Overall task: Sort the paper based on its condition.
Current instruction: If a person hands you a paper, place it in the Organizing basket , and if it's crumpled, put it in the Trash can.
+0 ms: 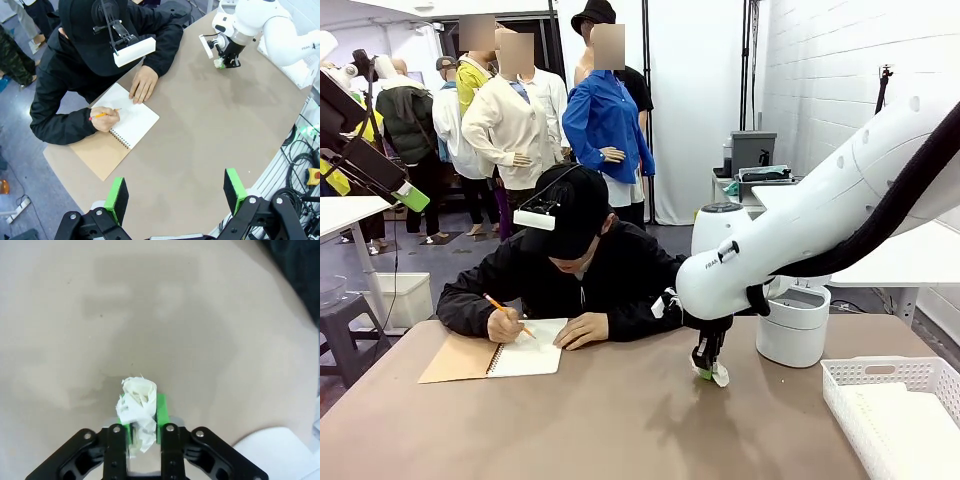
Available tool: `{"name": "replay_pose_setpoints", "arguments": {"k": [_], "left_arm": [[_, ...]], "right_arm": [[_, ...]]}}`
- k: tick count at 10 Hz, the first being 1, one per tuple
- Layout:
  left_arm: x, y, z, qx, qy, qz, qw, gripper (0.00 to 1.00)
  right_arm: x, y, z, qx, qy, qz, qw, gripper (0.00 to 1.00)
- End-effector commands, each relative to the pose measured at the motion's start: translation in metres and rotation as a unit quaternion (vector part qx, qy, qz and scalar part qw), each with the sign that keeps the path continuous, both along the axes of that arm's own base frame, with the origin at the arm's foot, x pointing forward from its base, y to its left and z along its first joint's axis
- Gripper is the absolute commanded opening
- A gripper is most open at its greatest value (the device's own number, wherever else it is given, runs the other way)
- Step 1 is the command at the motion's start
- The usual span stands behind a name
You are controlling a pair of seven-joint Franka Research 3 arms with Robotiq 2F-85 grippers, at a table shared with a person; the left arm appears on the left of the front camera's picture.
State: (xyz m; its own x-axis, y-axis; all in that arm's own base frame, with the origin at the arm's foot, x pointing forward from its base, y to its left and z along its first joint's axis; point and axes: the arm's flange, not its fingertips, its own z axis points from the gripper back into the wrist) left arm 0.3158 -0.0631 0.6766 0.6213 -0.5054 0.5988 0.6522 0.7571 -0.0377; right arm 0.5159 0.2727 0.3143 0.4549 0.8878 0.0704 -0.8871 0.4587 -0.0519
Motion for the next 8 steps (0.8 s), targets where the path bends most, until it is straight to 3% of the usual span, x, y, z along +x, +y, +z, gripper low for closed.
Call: {"name": "replay_pose_setpoints", "arguments": {"k": [1, 3, 6, 8], "left_arm": [[0.000, 0.000, 0.000, -0.001, -0.003, 0.001, 1.000, 1.00], [0.000, 0.000, 0.000, -0.001, -0.003, 0.001, 1.000, 1.00], [0.000, 0.000, 0.000, -0.001, -0.003, 0.001, 1.000, 1.00], [0.000, 0.000, 0.000, -0.001, -0.003, 0.001, 1.000, 1.00]], "right_arm": [[-0.011, -0.005, 0.037, 0.016, 0.027, -0.019, 0.999, 0.00], [-0.020, -0.010, 0.075, 0.053, 0.054, -0.016, 0.997, 0.00], [-0.030, -0.027, 0.133, 0.060, 0.038, -0.021, 0.997, 0.00], [-0.027, -0.050, 0.167, 0.051, 0.008, -0.041, 0.998, 0.00]]}}
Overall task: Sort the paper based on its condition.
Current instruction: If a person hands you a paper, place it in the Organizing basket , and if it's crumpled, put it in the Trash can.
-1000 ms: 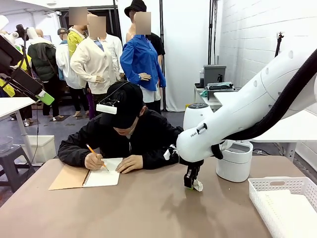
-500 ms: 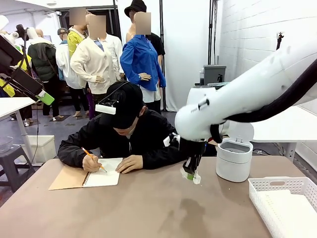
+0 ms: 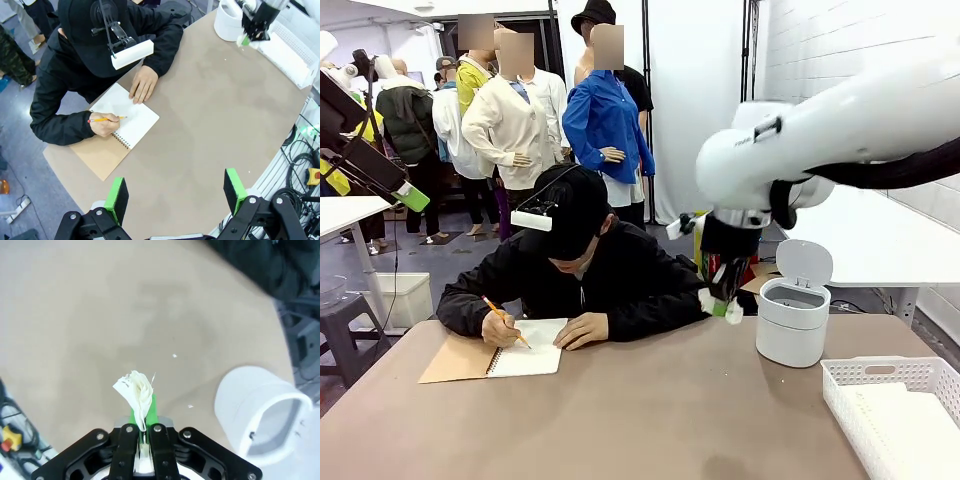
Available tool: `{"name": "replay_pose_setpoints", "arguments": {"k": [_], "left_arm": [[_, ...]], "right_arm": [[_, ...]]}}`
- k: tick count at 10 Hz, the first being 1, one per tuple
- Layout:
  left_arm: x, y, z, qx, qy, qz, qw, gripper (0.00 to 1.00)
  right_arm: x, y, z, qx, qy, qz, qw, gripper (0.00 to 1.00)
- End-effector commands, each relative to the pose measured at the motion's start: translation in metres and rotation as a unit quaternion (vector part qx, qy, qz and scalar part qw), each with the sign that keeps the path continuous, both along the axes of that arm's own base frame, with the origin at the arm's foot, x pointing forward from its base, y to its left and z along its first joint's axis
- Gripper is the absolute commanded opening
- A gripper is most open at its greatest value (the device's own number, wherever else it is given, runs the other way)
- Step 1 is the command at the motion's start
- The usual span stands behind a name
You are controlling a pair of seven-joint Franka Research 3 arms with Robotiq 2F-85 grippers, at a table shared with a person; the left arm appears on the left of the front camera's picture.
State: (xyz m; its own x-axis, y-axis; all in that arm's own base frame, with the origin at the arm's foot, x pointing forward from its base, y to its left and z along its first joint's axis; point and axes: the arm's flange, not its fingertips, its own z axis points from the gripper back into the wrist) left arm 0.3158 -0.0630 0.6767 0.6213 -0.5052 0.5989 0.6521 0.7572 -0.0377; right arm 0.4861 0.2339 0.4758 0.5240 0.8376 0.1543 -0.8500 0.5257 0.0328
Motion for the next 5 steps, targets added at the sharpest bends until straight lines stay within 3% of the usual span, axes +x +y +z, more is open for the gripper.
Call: {"name": "replay_pose_setpoints", "arguments": {"k": [1, 5], "left_arm": [[0.000, 0.000, 0.000, -0.001, -0.002, 0.001, 1.000, 1.00], [0.000, 0.000, 0.000, -0.001, -0.002, 0.001, 1.000, 1.00]], "right_arm": [[0.008, -0.027, 0.017, -0.017, -0.022, -0.019, 0.999, 0.00], [0.033, -0.060, 0.013, -0.111, -0.053, -0.061, 0.991, 0.00]]}}
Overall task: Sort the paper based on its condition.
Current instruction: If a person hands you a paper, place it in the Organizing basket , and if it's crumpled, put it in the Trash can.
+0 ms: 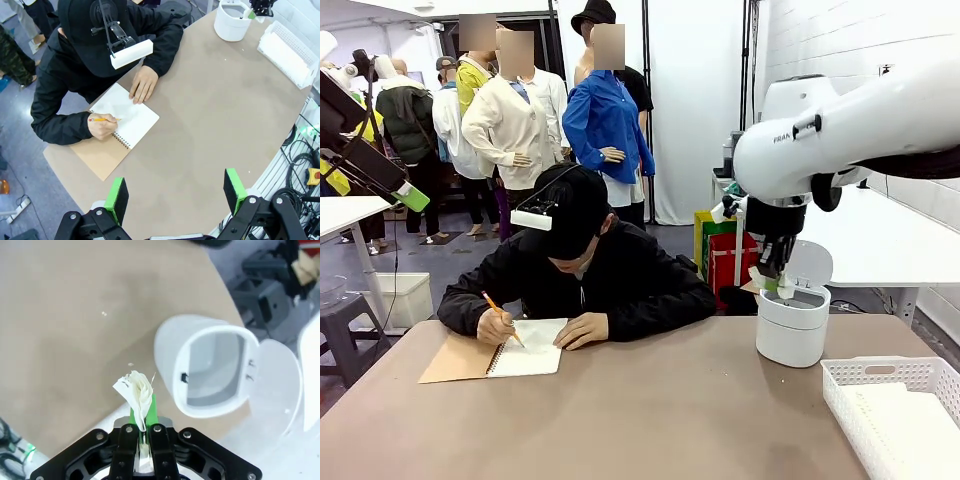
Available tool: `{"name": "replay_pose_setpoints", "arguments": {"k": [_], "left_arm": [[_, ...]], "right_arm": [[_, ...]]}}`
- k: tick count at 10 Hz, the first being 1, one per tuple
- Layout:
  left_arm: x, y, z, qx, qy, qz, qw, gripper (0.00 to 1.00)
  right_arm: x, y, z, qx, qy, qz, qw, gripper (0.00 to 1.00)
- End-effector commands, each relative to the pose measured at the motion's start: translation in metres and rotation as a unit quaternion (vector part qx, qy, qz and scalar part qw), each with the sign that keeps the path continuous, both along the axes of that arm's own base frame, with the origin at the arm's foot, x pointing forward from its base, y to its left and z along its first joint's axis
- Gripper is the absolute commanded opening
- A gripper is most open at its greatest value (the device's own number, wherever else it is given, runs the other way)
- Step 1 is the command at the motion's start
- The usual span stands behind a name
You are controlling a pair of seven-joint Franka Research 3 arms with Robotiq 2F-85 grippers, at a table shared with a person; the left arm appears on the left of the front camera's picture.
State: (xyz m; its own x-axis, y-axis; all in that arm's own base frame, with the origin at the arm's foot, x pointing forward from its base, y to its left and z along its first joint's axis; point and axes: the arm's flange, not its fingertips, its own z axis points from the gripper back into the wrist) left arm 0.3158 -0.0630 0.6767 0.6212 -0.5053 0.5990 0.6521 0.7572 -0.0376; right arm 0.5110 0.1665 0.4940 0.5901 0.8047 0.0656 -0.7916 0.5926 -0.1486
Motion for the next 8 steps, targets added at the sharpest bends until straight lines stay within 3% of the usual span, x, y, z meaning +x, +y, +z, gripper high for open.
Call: {"name": "replay_pose_setpoints", "arguments": {"k": [1, 4, 8], "left_arm": [[0.000, 0.000, 0.000, -0.001, -0.002, 0.001, 1.000, 1.00], [0.000, 0.000, 0.000, -0.001, -0.002, 0.001, 1.000, 1.00], [0.000, 0.000, 0.000, -0.001, -0.002, 0.001, 1.000, 1.00]], "right_arm": [[0.013, 0.001, -0.007, -0.032, -0.007, -0.004, 0.999, 0.00], [0.036, -0.013, -0.021, -0.091, -0.040, -0.013, 0.995, 0.00], [0.055, -0.020, -0.031, -0.099, -0.054, -0.005, 0.994, 0.00]]}}
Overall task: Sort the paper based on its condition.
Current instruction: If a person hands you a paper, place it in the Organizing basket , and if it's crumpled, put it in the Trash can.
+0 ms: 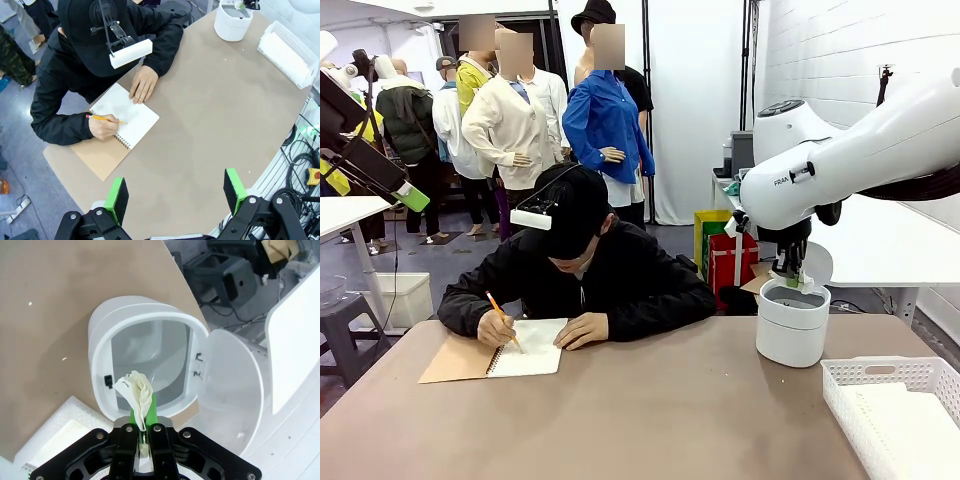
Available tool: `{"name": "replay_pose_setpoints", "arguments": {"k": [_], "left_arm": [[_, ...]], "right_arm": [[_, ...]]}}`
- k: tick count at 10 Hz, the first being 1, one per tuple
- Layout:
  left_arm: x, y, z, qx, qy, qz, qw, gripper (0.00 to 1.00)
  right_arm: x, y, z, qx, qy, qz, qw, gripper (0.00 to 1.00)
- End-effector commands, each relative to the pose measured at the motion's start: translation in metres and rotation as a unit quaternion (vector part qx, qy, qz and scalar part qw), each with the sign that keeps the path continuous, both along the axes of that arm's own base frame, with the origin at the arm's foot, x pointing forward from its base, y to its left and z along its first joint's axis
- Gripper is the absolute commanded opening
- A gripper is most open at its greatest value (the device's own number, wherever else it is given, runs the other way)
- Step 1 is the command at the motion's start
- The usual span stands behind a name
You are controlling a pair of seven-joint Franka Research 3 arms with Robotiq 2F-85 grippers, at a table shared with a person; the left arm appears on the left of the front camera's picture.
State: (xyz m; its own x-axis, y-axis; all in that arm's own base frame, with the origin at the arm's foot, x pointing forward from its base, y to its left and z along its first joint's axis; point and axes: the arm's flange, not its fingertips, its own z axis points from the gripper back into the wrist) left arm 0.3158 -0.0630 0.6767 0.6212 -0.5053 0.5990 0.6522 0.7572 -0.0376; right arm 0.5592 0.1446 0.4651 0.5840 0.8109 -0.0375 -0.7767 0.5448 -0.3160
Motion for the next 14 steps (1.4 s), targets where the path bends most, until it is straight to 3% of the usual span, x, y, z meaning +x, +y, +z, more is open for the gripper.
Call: {"name": "replay_pose_setpoints", "arguments": {"k": [1, 6, 7, 14], "left_arm": [[0.000, 0.000, 0.000, -0.001, -0.002, 0.001, 1.000, 1.00], [0.000, 0.000, 0.000, -0.001, -0.002, 0.001, 1.000, 1.00], [0.000, 0.000, 0.000, -0.001, -0.002, 0.001, 1.000, 1.00], [0.000, 0.000, 0.000, -0.001, -0.002, 0.001, 1.000, 1.00]], "right_arm": [[0.007, 0.002, -0.005, -0.003, -0.012, -0.009, 1.000, 0.00], [0.008, 0.002, -0.006, -0.006, -0.012, -0.002, 1.000, 0.91], [0.008, 0.003, -0.006, -0.007, -0.011, -0.001, 1.000, 1.00], [-0.009, 0.001, -0.004, 0.052, -0.003, 0.012, 0.999, 1.00]]}}
